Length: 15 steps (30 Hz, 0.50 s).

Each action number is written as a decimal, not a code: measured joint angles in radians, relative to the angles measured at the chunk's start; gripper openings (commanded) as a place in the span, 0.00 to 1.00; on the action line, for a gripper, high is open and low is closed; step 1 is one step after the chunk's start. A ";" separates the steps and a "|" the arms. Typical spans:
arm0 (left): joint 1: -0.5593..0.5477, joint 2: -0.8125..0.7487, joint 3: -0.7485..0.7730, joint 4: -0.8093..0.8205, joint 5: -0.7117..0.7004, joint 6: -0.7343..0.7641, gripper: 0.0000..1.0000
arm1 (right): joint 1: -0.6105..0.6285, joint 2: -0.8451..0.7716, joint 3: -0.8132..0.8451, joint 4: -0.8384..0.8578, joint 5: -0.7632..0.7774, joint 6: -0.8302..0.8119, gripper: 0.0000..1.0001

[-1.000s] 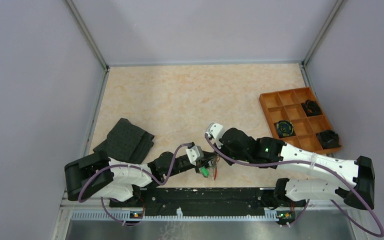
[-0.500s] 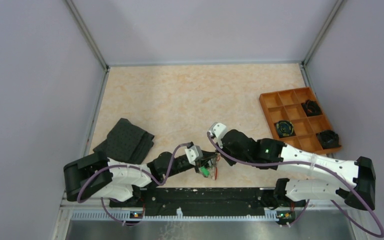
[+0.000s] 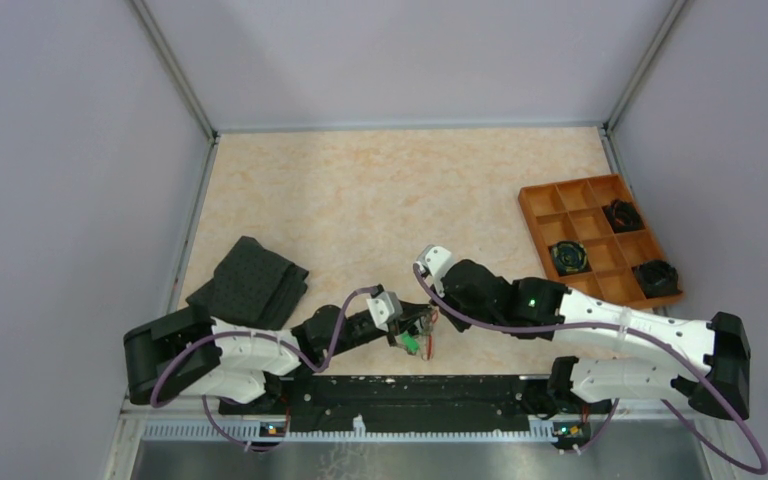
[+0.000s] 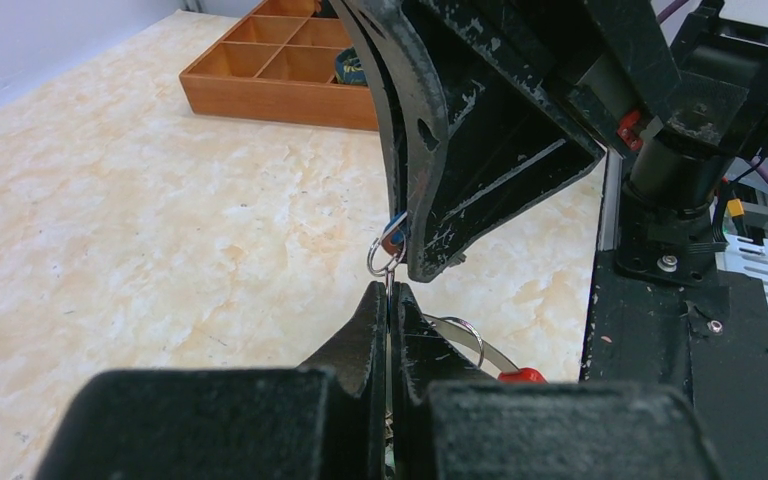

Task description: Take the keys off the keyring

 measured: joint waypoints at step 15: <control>-0.001 -0.024 -0.017 0.000 -0.034 -0.002 0.00 | -0.002 0.016 -0.006 -0.004 0.014 0.000 0.00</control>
